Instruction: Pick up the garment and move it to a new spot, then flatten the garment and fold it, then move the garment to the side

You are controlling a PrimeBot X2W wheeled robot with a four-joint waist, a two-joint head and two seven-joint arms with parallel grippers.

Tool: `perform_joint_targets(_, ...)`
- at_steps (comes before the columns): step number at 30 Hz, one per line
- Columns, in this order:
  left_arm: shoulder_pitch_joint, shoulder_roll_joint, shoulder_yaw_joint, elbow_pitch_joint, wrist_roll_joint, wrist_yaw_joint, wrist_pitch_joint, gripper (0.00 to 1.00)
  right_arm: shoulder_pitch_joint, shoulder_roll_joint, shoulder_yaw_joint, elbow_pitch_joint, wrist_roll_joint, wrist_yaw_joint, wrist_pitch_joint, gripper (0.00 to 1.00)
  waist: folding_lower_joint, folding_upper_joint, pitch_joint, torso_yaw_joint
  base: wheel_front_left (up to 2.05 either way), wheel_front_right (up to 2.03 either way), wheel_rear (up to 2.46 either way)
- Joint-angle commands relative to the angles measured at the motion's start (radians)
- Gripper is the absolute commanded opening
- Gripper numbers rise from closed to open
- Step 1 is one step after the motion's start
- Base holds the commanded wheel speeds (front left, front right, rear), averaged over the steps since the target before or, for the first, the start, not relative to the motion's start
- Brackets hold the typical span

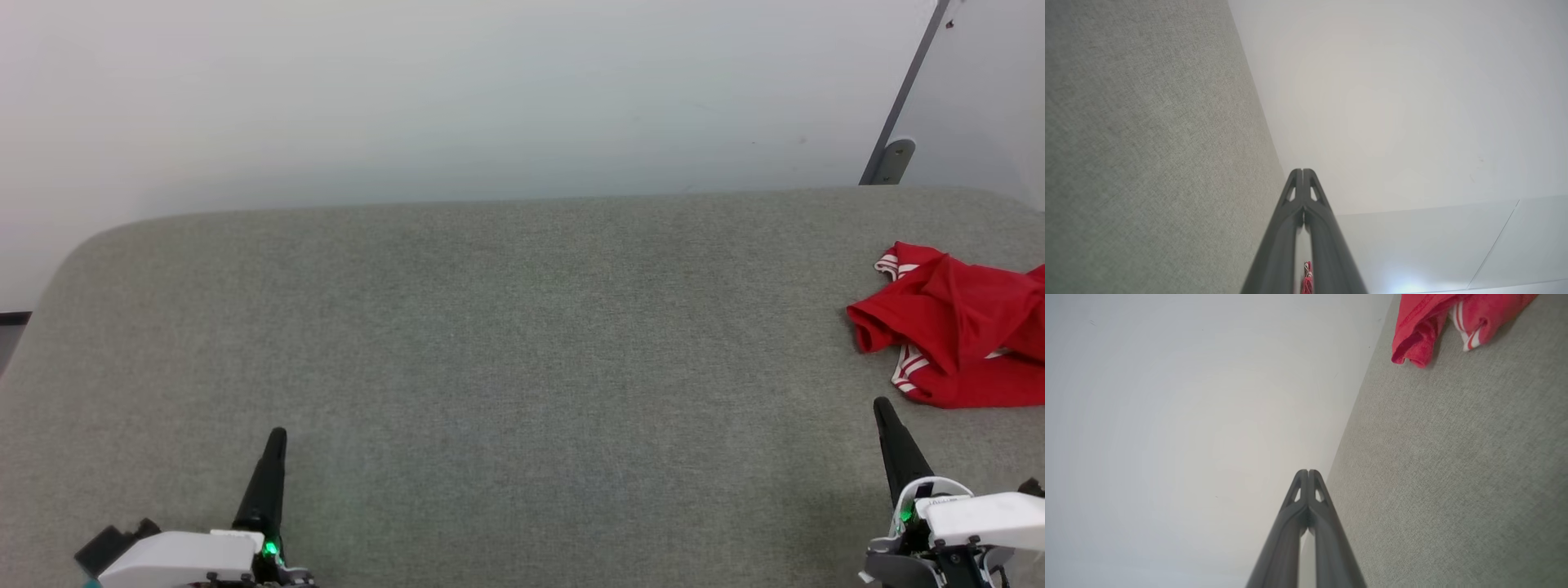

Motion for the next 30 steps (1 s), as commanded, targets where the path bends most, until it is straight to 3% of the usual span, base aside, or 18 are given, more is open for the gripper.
perform_joint_targets(1, -0.017, -0.004, 0.001, -0.001, -0.017, -0.005, 0.005, 0.0, 0.009, 0.002, -0.005, -0.01, 0.024, -0.001, 0.007, 0.0, 0.0, 0.0, 0.001, 0.001, 0.0, 0.0, 0.0)
perform_joint_targets(30, -0.056, -0.041, -0.002, 0.01, -0.139, -0.01, 0.052, 0.0, 0.021, 0.014, -0.026, -0.034, 0.205, -0.001, 0.053, 0.0, 0.0, 0.0, 0.007, 0.013, 0.0, 0.0, 0.0)
